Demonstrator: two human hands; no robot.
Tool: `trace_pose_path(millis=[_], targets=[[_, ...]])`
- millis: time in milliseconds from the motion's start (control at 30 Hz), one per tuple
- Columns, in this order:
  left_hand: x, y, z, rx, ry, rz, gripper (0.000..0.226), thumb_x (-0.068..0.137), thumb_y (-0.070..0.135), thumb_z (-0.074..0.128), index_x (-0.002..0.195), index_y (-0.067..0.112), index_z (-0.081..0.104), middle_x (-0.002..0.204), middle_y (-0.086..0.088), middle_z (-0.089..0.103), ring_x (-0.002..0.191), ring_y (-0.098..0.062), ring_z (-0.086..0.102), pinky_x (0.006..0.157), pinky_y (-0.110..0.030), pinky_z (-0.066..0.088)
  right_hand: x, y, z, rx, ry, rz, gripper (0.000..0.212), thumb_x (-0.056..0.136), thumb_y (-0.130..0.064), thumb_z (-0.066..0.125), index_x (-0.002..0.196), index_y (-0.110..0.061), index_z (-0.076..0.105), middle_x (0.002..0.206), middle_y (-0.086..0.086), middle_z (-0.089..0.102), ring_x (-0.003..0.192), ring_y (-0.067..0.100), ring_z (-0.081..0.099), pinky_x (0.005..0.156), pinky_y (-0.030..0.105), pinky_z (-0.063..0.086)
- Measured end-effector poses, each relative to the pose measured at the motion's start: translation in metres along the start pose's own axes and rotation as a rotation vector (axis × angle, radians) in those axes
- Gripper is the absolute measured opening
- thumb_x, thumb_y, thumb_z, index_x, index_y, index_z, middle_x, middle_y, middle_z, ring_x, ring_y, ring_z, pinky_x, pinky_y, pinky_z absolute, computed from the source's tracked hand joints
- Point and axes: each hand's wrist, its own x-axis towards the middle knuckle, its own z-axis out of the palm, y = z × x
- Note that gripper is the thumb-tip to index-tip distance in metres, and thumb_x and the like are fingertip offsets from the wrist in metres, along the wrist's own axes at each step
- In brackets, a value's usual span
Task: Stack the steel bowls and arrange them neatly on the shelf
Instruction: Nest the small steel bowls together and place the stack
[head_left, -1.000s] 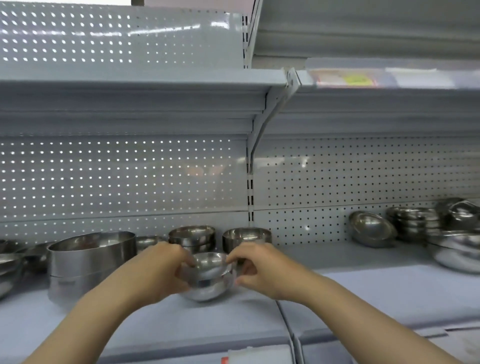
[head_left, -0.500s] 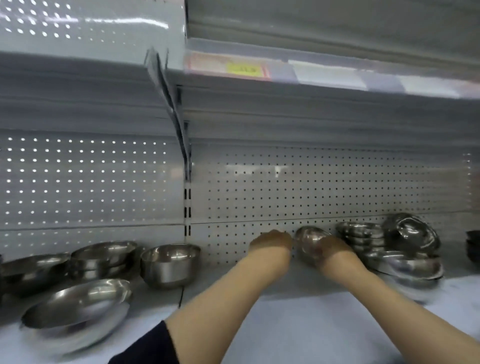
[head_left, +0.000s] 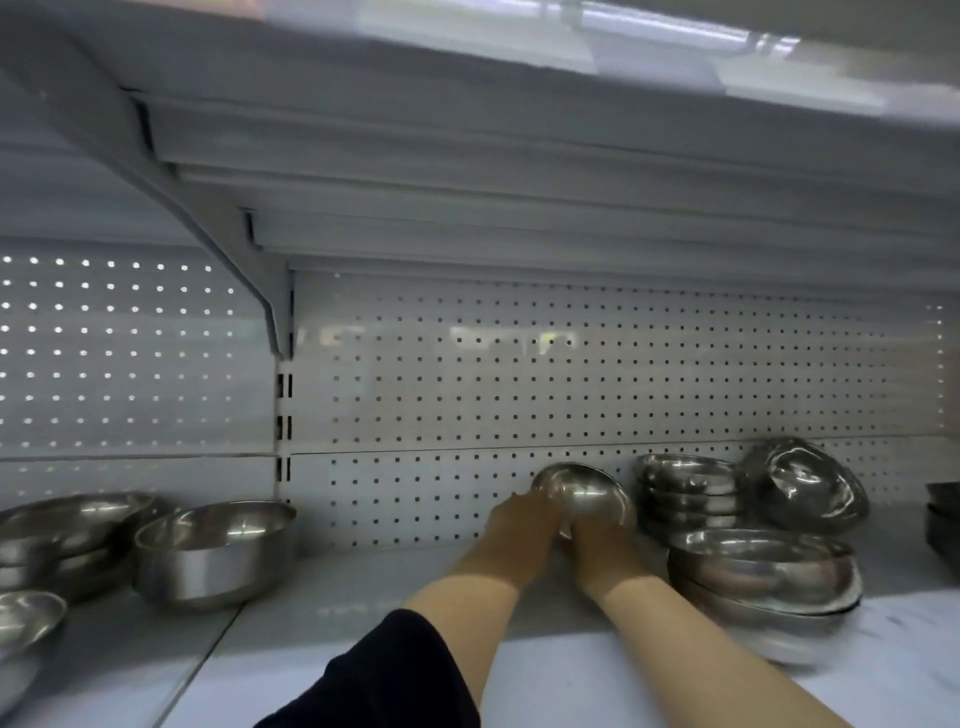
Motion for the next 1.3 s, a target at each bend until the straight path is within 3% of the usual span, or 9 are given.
trace_pose_path(millis=[200, 433, 533, 600, 767, 833, 900, 1133, 1300], targets=[[0.005, -0.002, 0.0, 0.094, -0.029, -0.027, 0.025, 0.092, 0.004, 0.05, 0.114, 0.002, 0.06, 0.114, -0.016, 0.063, 0.105, -0.03, 0.062, 0.091, -0.037, 0.051, -0.004, 0.0, -0.001, 0.023, 0.049, -0.078, 0.025, 0.1, -0.011, 0.028, 0.099, -0.015, 0.053, 0.115, 0.011, 0.061, 0.095, 0.02, 0.053, 0.084, 0.027, 0.04], [-0.059, -0.049, -0.071, 0.118, 0.007, 0.014, 0.022, 0.09, 0.019, 0.056, 0.108, 0.009, 0.063, 0.103, -0.011, 0.064, 0.095, -0.028, 0.064, 0.076, -0.031, 0.048, -0.015, -0.035, -0.043, -0.058, -0.088, -0.348, 0.013, 0.084, -0.017, 0.063, 0.085, -0.007, 0.071, 0.091, 0.009, 0.07, 0.082, 0.02, 0.063, 0.066, 0.027, 0.042], [-0.116, -0.082, -0.121, 0.087, 0.007, -0.059, 0.024, 0.089, 0.027, 0.059, 0.108, 0.014, 0.066, 0.097, -0.005, 0.066, 0.087, -0.021, 0.062, 0.075, -0.026, 0.048, -0.049, -0.082, -0.065, 0.017, -0.146, -0.527, 0.012, 0.085, -0.021, 0.066, 0.077, -0.03, 0.069, 0.079, -0.012, 0.069, 0.074, 0.005, 0.062, 0.067, 0.019, 0.045], [-0.165, -0.11, -0.155, 0.084, 0.049, -0.098, 0.025, 0.087, 0.032, 0.062, 0.107, 0.018, 0.068, 0.097, -0.001, 0.065, 0.083, -0.015, 0.056, 0.073, -0.021, 0.043, -0.076, -0.118, -0.073, 0.176, -0.21, -0.637, 0.018, 0.086, -0.019, 0.067, 0.078, -0.035, 0.069, 0.069, -0.018, 0.07, 0.065, -0.002, 0.064, 0.068, 0.013, 0.049], [-0.272, -0.187, -0.199, 0.165, 0.141, -0.179, 0.019, 0.082, 0.031, 0.068, 0.093, 0.015, 0.074, 0.086, -0.002, 0.072, 0.072, -0.016, 0.06, 0.068, -0.025, 0.049, -0.126, -0.214, -0.042, 0.323, -0.199, -0.865, 0.013, 0.088, -0.016, 0.064, 0.097, -0.016, 0.074, 0.077, -0.003, 0.073, 0.066, 0.006, 0.067, 0.065, 0.014, 0.054], [-0.297, -0.212, -0.2, 0.177, 0.143, -0.228, 0.016, 0.082, 0.029, 0.069, 0.088, 0.015, 0.074, 0.076, 0.0, 0.069, 0.06, -0.01, 0.053, 0.057, -0.011, 0.04, -0.138, -0.244, -0.02, 0.351, -0.214, -0.914, 0.016, 0.088, -0.013, 0.064, 0.1, -0.011, 0.074, 0.071, -0.004, 0.07, 0.06, 0.002, 0.062, 0.059, 0.012, 0.05], [-0.318, -0.234, -0.198, 0.176, 0.132, -0.258, 0.015, 0.083, 0.028, 0.068, 0.084, 0.013, 0.072, 0.068, -0.002, 0.064, 0.052, -0.005, 0.043, 0.05, -0.012, 0.033, -0.149, -0.268, -0.001, 0.365, -0.238, -0.941, 0.017, 0.088, -0.011, 0.063, 0.103, -0.009, 0.073, 0.073, -0.005, 0.068, 0.06, 0.001, 0.06, 0.061, 0.011, 0.048], [-0.341, -0.269, -0.179, 0.13, 0.064, -0.214, 0.017, 0.086, 0.024, 0.064, 0.088, 0.008, 0.071, 0.085, -0.009, 0.07, 0.079, -0.023, 0.061, 0.067, -0.028, 0.042, -0.171, -0.291, 0.029, 0.222, -0.22, -0.974, 0.017, 0.091, -0.016, 0.059, 0.102, -0.016, 0.073, 0.07, -0.022, 0.057, 0.064, -0.004, 0.054, 0.061, 0.014, 0.038], [-0.34, -0.273, -0.172, 0.115, 0.023, -0.149, 0.015, 0.089, 0.021, 0.059, 0.087, 0.009, 0.068, 0.079, -0.005, 0.066, 0.067, -0.015, 0.05, 0.064, -0.023, 0.036, -0.18, -0.288, 0.031, 0.157, -0.216, -0.934, 0.014, 0.092, -0.015, 0.057, 0.093, -0.019, 0.071, 0.07, -0.021, 0.055, 0.066, -0.002, 0.053, 0.064, 0.017, 0.039]])
